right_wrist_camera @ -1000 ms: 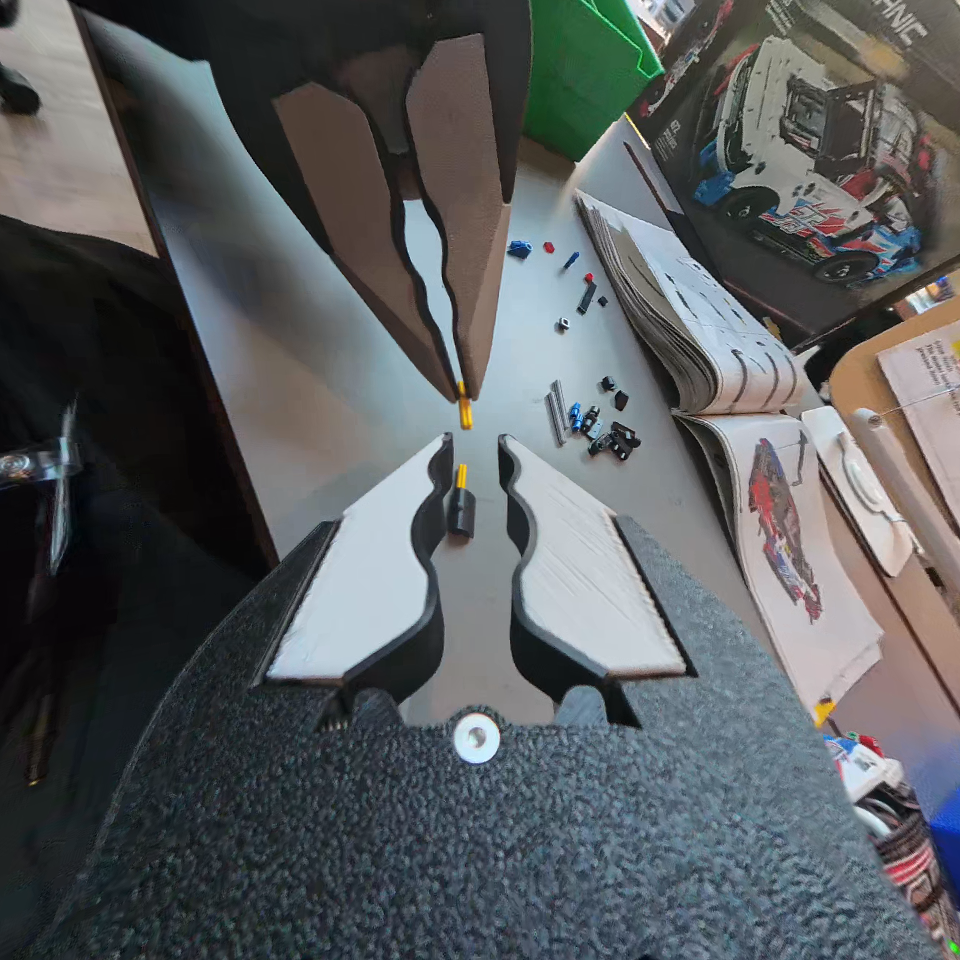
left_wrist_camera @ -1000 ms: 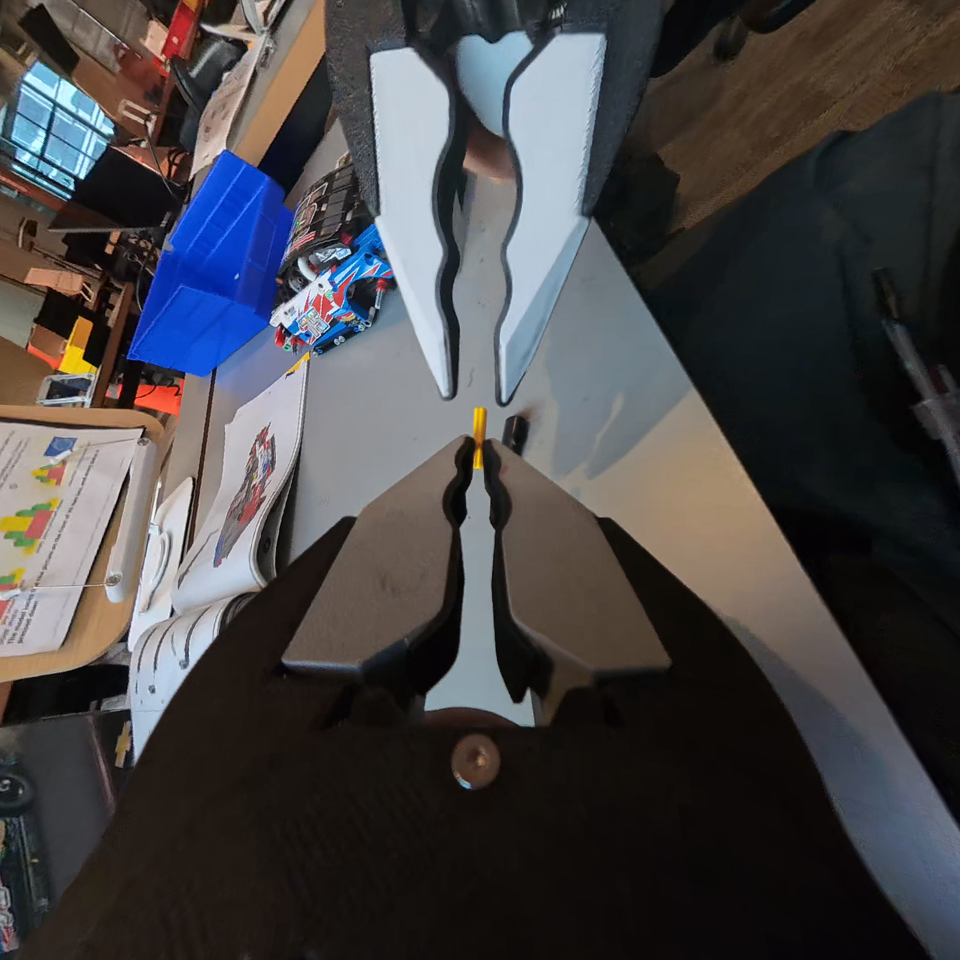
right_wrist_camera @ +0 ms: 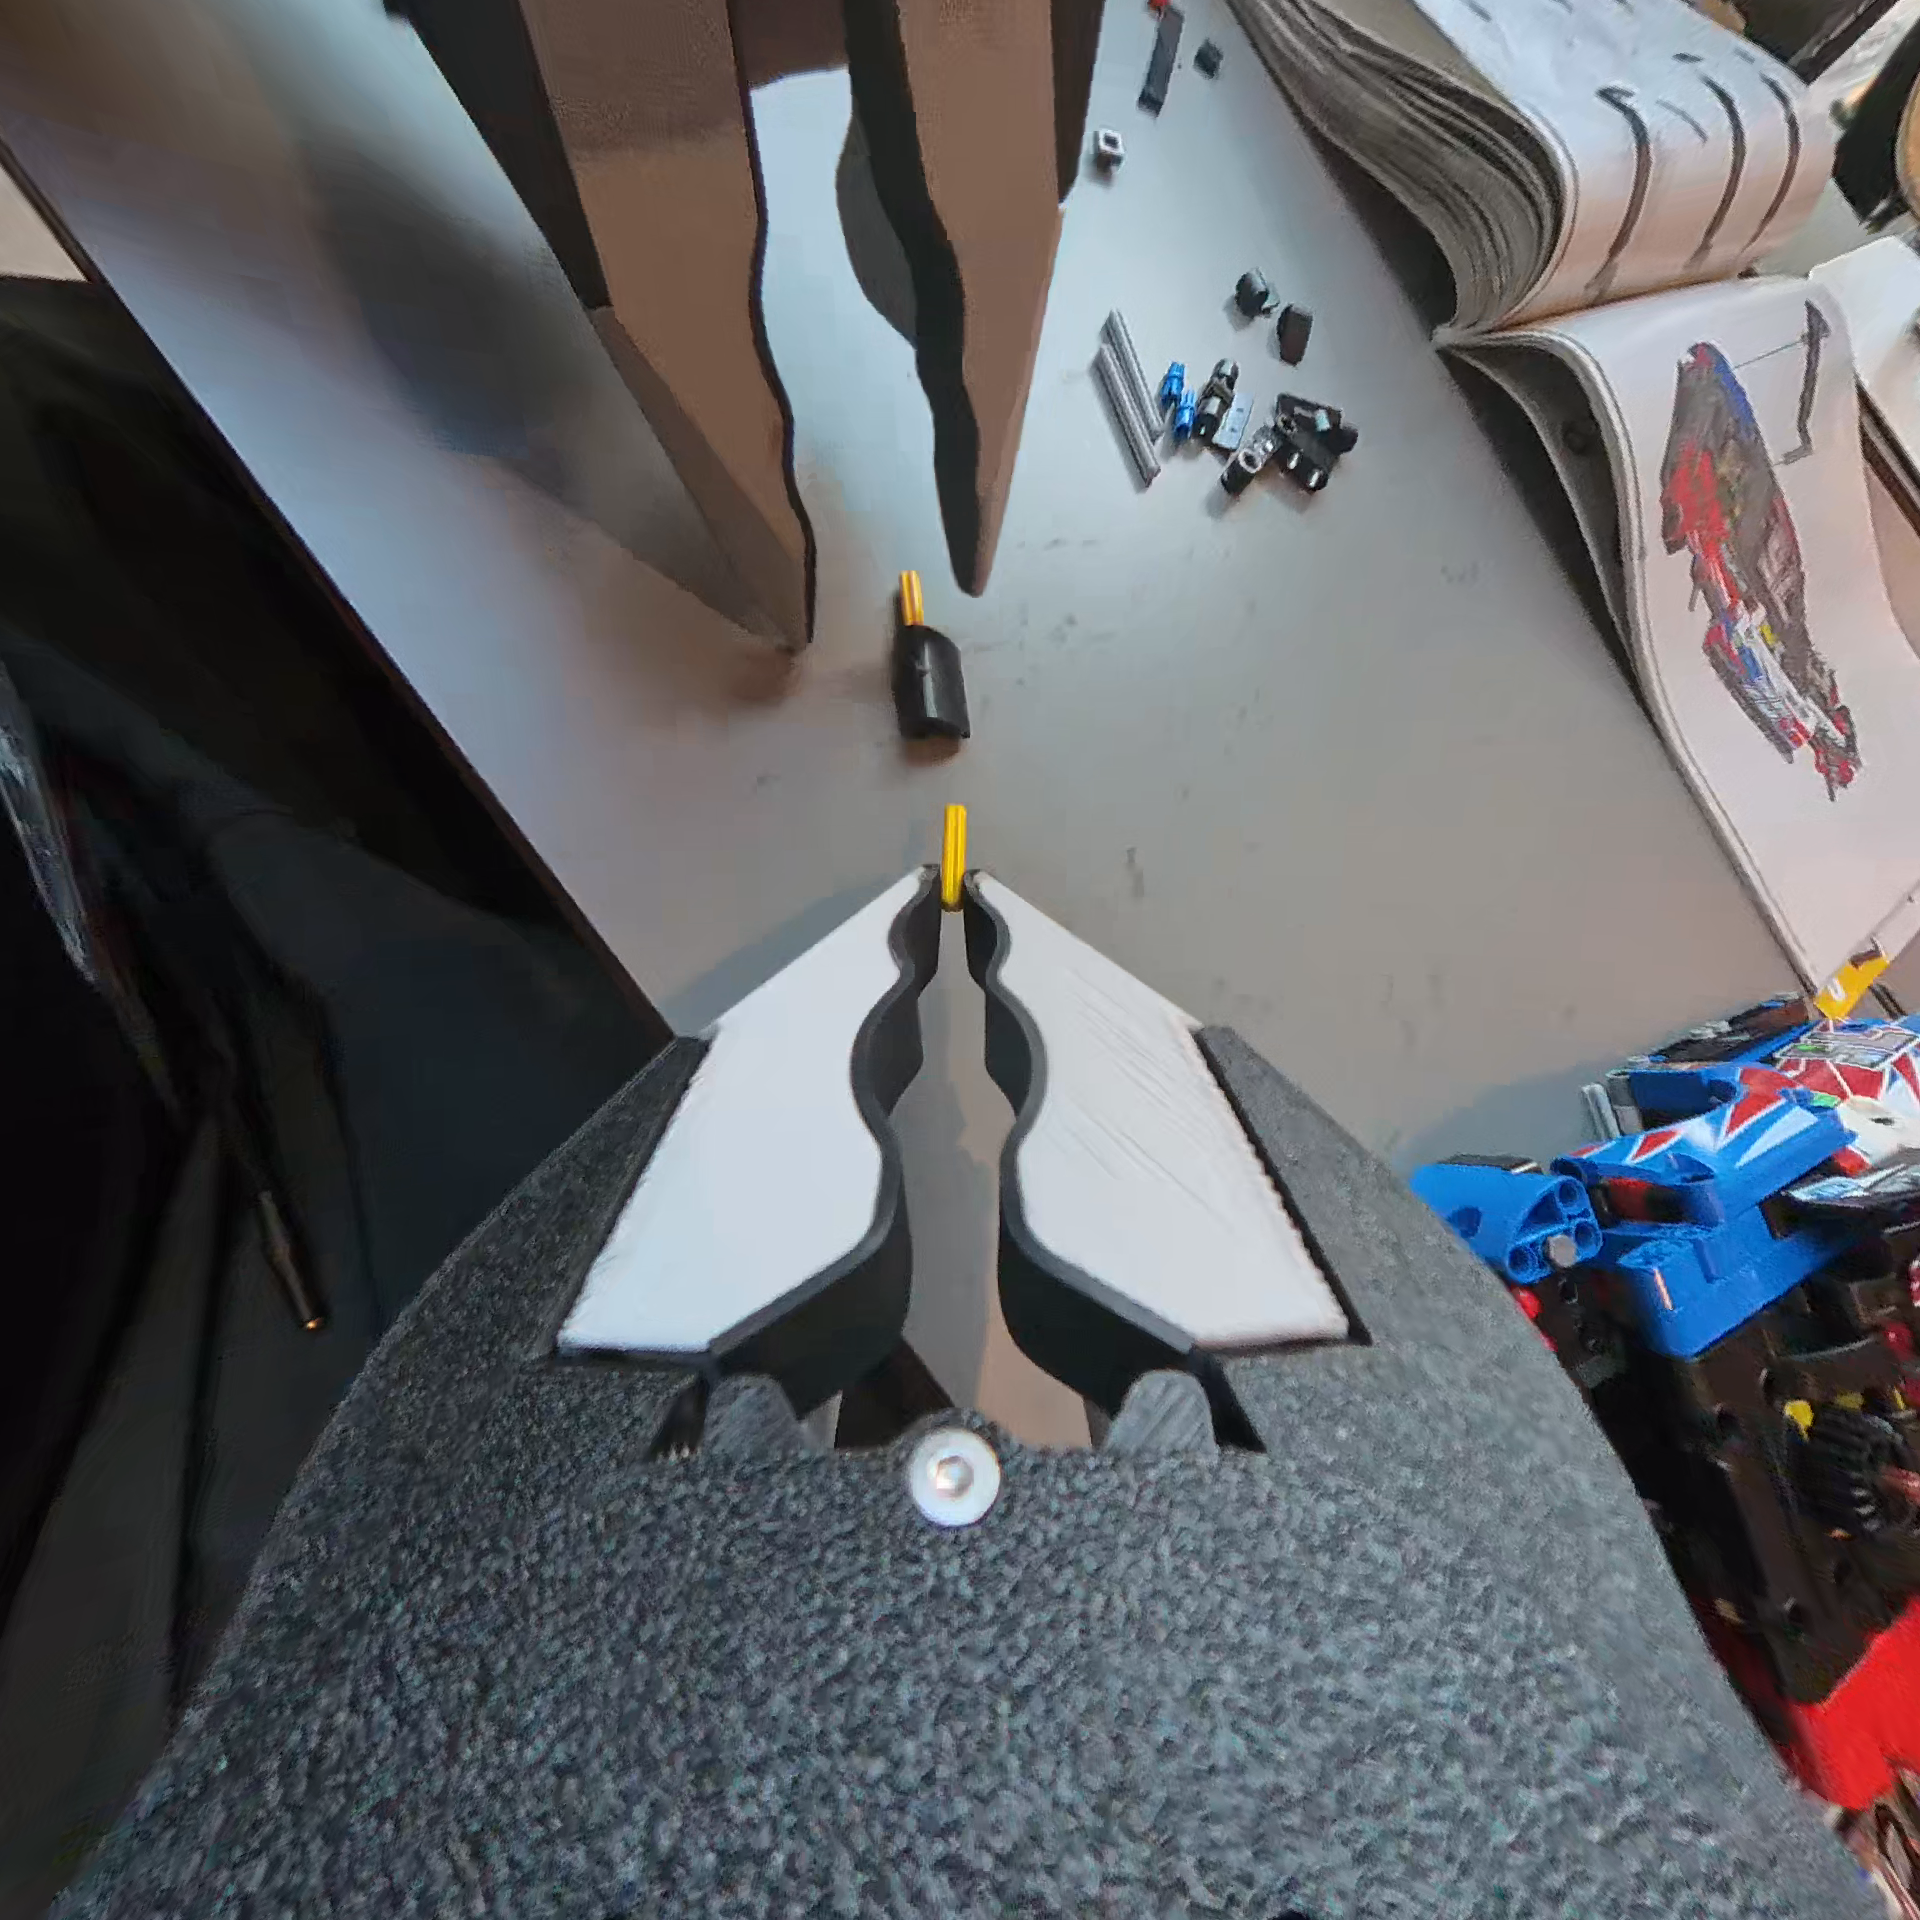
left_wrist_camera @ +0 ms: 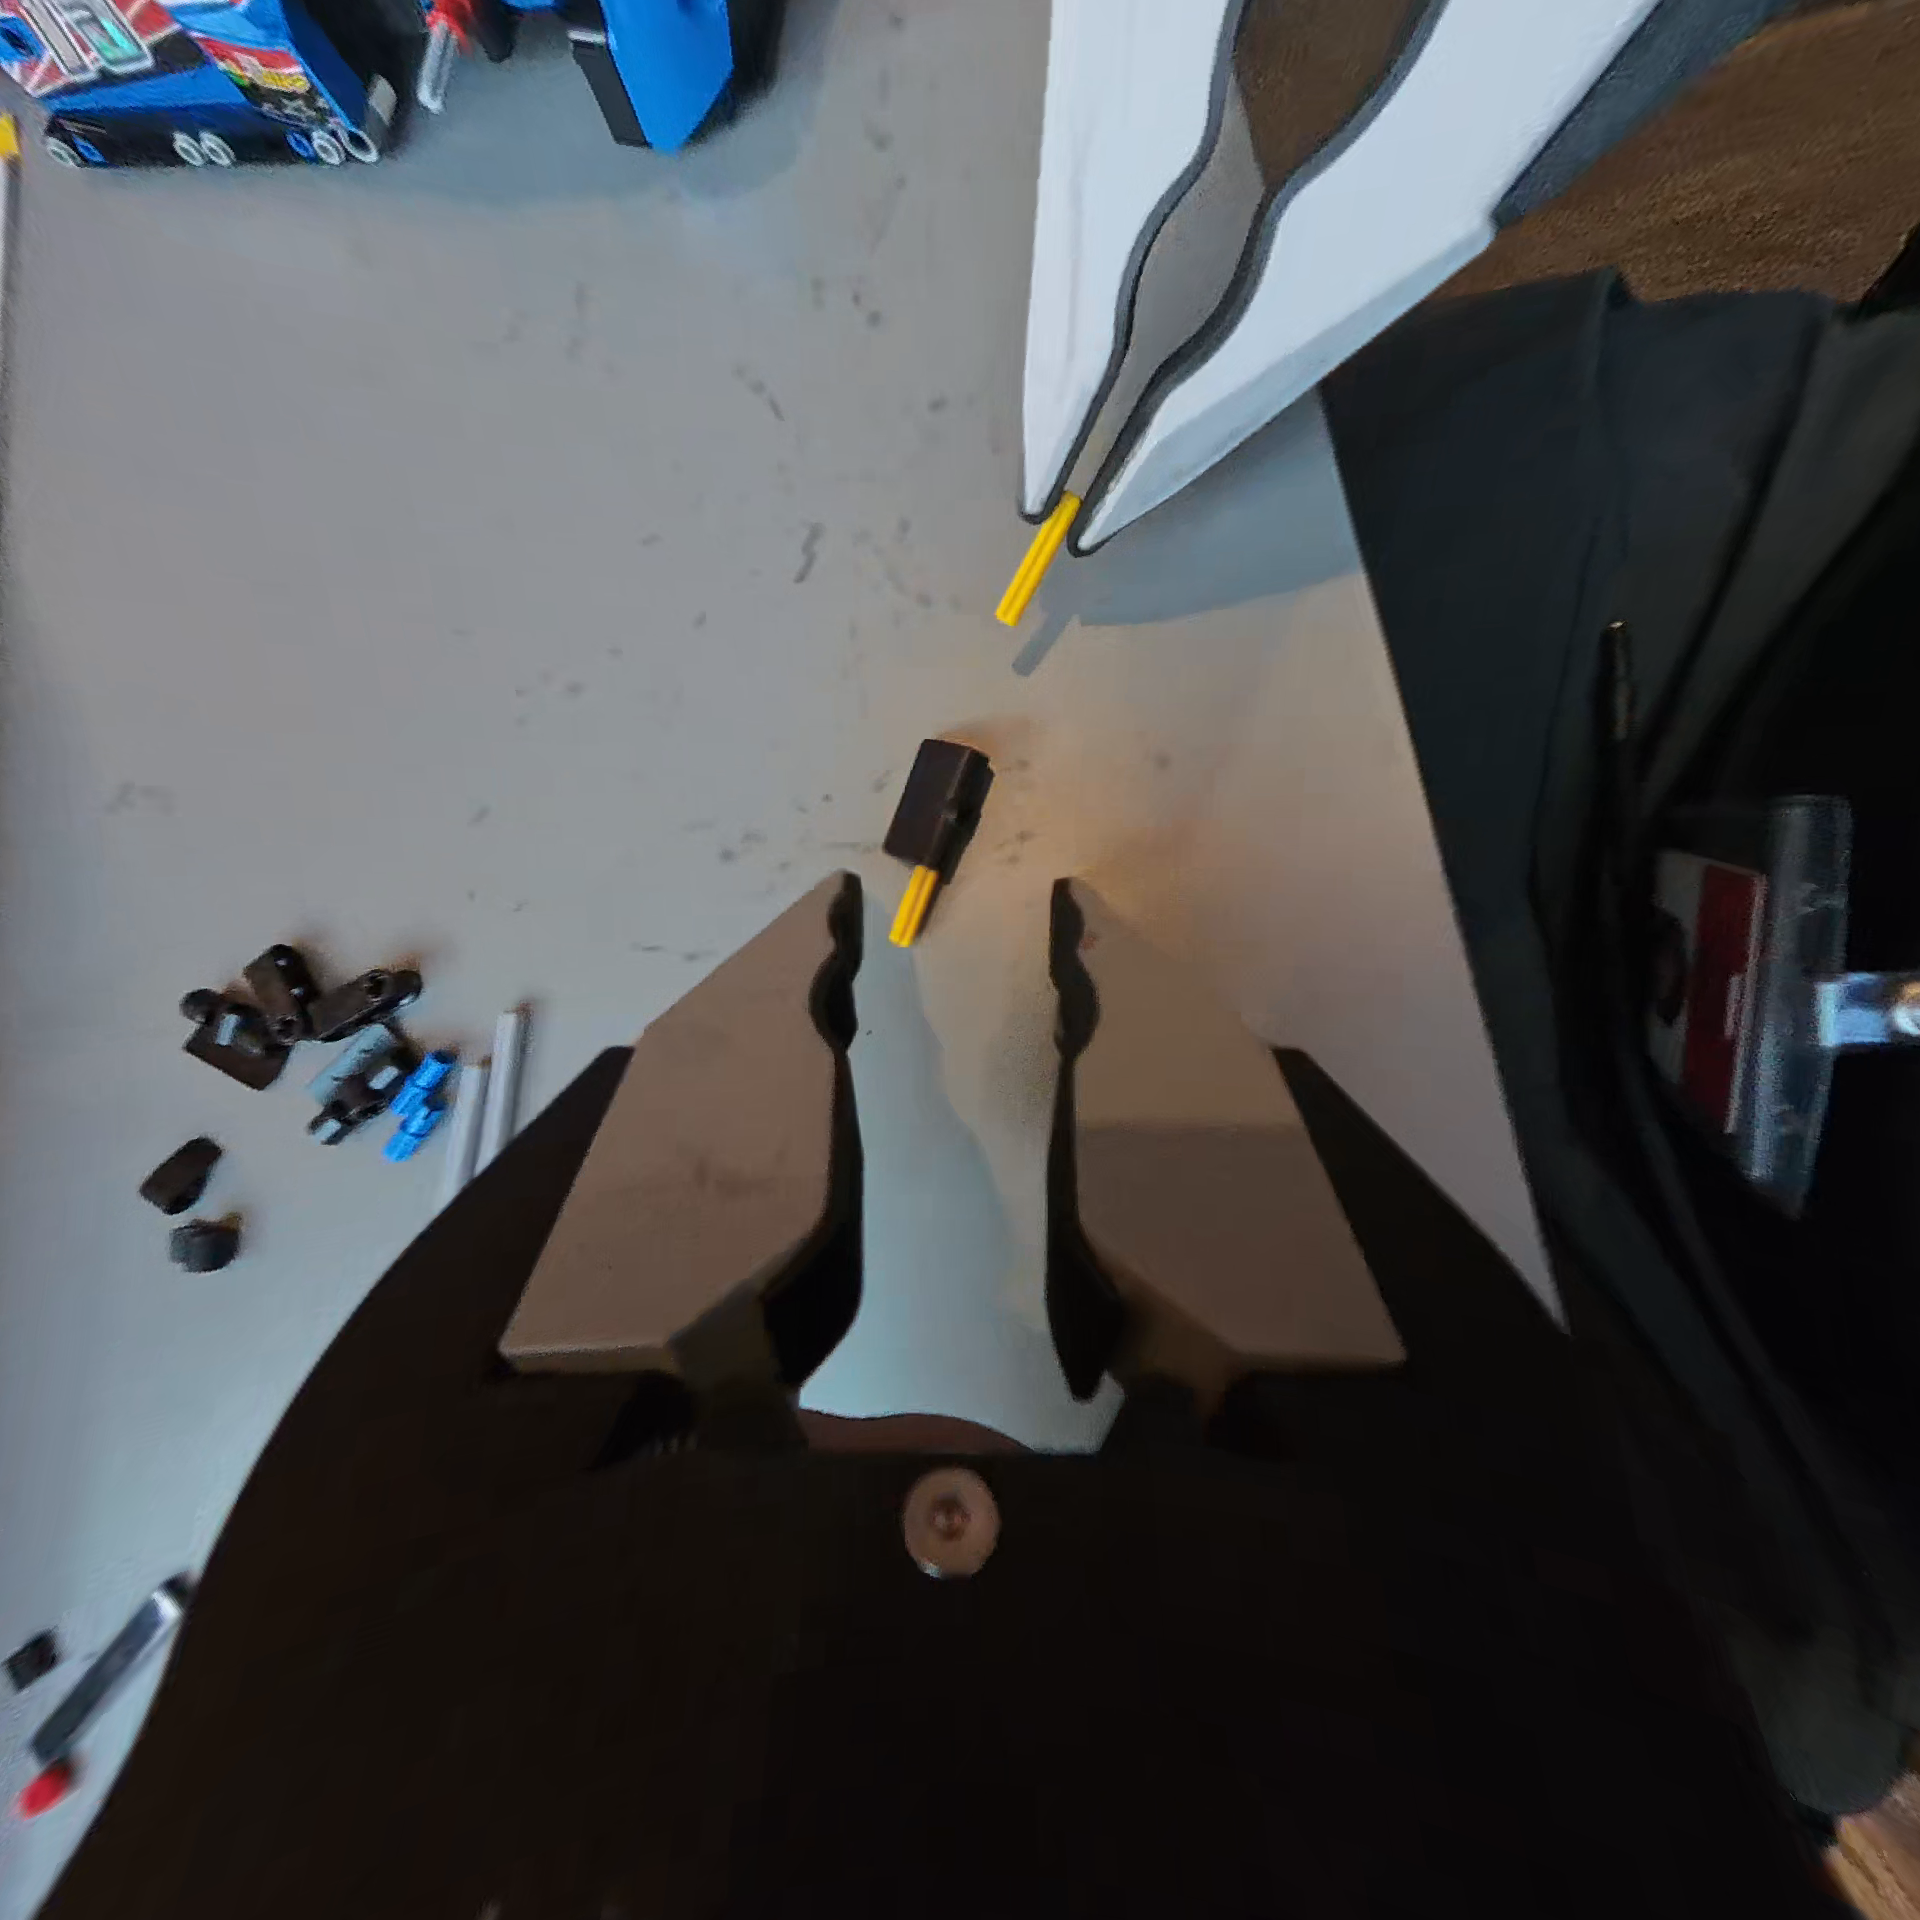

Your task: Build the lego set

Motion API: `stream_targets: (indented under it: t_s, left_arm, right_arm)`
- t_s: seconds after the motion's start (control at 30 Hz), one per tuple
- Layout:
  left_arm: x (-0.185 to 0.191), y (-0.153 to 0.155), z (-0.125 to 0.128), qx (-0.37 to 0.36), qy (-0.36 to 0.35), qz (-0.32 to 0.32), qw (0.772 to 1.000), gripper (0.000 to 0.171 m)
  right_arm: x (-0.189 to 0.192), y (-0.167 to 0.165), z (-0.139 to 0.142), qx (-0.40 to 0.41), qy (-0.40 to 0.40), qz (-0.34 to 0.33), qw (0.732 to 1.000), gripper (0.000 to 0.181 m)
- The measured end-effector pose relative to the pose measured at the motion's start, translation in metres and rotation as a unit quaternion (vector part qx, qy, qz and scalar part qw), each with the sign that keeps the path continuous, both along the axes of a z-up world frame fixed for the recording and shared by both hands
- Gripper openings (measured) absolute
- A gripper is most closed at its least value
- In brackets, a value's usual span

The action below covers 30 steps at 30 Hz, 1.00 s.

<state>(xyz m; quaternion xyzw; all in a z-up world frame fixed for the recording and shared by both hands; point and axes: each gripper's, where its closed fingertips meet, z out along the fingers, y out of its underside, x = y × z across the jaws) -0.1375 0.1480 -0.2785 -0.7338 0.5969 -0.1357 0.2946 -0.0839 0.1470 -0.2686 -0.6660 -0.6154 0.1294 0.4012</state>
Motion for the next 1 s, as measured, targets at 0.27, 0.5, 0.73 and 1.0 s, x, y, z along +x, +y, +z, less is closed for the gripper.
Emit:
stream_targets:
  t_s: [0.27, 0.5, 0.73, 1.0]
  left_arm:
    - [0.001, 0.015, 0.004, 0.056, 0.009, 0.014, 0.998, 0.027]
    - [0.01, 0.015, -0.001, 0.0, 0.0, -0.029, 1.0, 0.017]
    - [0.012, 0.013, -0.003, -0.022, -0.013, -0.04, 0.999, 0.012]
    - [0.014, 0.009, -0.004, -0.049, -0.048, -0.046, 0.997, 0.012]
  right_arm:
    - [-0.008, 0.001, 0.001, -0.002, 0.016, 0.05, 0.999, 0.003]
    - [-0.01, 0.006, -0.009, -0.008, 0.001, 0.063, 0.998, 0.003]
    - [-0.014, 0.008, -0.012, -0.019, 0.011, 0.063, 0.998, 0.003]
    - [-0.017, 0.005, -0.011, -0.013, 0.017, 0.068, 0.997, 0.003]
